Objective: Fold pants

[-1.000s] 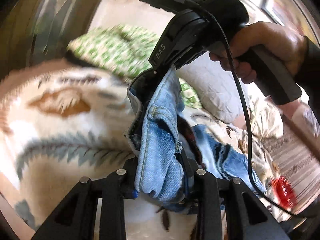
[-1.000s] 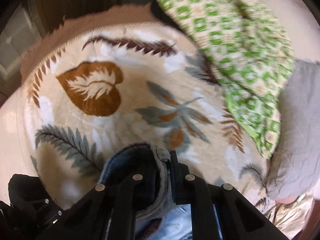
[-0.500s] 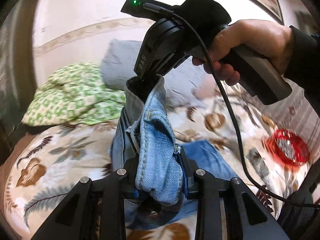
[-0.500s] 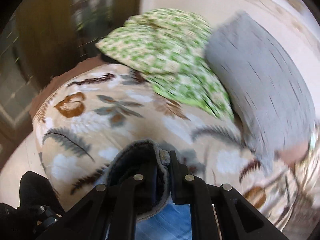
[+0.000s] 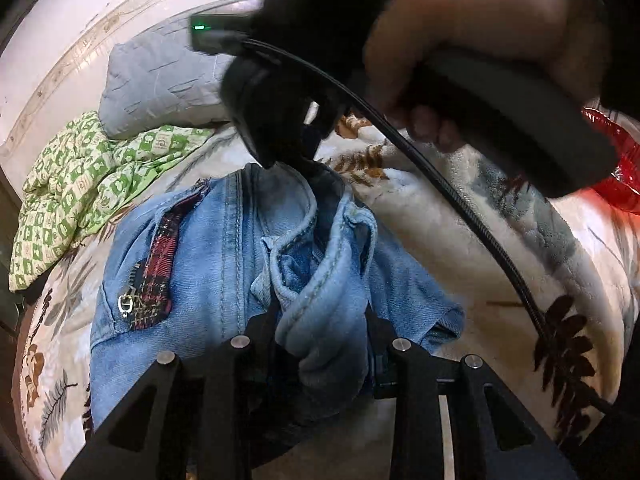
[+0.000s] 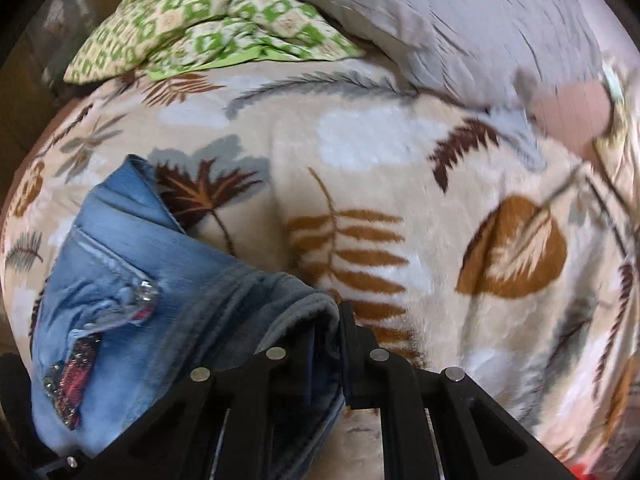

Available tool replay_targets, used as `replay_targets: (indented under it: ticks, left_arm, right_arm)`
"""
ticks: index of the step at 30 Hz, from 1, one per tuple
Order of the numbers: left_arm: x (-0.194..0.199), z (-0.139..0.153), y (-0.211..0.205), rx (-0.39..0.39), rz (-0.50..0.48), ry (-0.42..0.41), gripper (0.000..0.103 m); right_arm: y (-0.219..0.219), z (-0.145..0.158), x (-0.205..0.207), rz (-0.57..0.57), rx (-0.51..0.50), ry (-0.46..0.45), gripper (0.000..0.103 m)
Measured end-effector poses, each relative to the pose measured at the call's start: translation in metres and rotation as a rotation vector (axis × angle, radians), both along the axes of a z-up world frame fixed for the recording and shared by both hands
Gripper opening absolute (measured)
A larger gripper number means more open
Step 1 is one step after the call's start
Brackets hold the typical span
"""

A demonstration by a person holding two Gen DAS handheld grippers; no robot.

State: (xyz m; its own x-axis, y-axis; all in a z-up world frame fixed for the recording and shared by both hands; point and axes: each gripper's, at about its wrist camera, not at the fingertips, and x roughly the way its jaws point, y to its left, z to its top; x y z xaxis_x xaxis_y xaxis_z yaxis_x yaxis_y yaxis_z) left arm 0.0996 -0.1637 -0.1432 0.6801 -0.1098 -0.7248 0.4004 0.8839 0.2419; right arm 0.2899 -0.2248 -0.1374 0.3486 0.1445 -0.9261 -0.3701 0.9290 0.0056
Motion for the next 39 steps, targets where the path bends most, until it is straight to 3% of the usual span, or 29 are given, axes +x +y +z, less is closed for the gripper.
replay_targets:
  ticks: [3, 4, 7, 8, 11, 13, 14, 16, 21, 24, 26, 30, 34, 39]
  left_arm:
    - [0.001, 0.001, 0.003, -0.015, -0.007, 0.014, 0.032]
    - [0.001, 0.002, 0.003, -0.015, -0.011, 0.015, 0.032]
    - [0.000, 0.003, 0.005, -0.023, -0.033, -0.015, 0.041]
    - [-0.003, 0.005, 0.004, -0.017, -0.048, -0.027, 0.043]
    - [-0.015, 0.016, 0.006, 0.010, -0.109, -0.033, 0.054]
    - [-0.023, 0.029, 0.018, -0.041, -0.146, -0.016, 0.097]
    - [-0.031, 0.039, 0.025, -0.070, -0.150, -0.024, 0.103]
    - [-0.045, 0.056, 0.041, -0.112, -0.150, -0.056, 0.103]
    - [-0.049, 0.091, 0.091, -0.229, -0.082, -0.039, 0.103]
    - [-0.032, 0.097, 0.124, -0.312, -0.013, 0.017, 0.103]
    - [-0.020, 0.096, 0.144, -0.378, 0.021, 0.060, 0.103]
    - [0.016, 0.084, 0.175, -0.490, 0.079, 0.169, 0.103]
    - [0.059, 0.063, 0.191, -0.587, 0.152, 0.319, 0.103]
    - [0.095, 0.043, 0.191, -0.656, 0.225, 0.427, 0.103]
  right_arm:
    - [-0.014, -0.007, 0.004, -0.040, 0.073, 0.010, 0.021]
    - [-0.017, -0.008, 0.004, -0.049, 0.083, 0.012, 0.029]
    - [-0.028, -0.003, 0.003, -0.083, 0.029, -0.036, 0.075]
    - [-0.034, 0.002, 0.001, -0.107, -0.004, -0.064, 0.079]
    - [-0.042, 0.025, -0.011, -0.092, -0.029, -0.102, 0.080]
    - [-0.042, 0.041, -0.022, -0.060, -0.041, -0.130, 0.081]
    - [-0.040, 0.051, -0.029, -0.041, -0.047, -0.146, 0.082]
    - [-0.039, 0.068, -0.041, -0.018, -0.045, -0.178, 0.084]
    - [-0.043, 0.106, -0.061, -0.023, 0.045, -0.213, 0.091]
    - [-0.044, 0.119, -0.074, -0.050, 0.094, -0.225, 0.091]
    - [-0.048, 0.122, -0.088, -0.060, 0.179, -0.211, 0.092]
    - [-0.054, 0.103, -0.123, -0.070, 0.325, -0.157, 0.092]
    - [-0.052, 0.066, -0.147, -0.086, 0.406, -0.098, 0.092]
    - [-0.048, 0.040, -0.155, -0.133, 0.486, -0.097, 0.091]
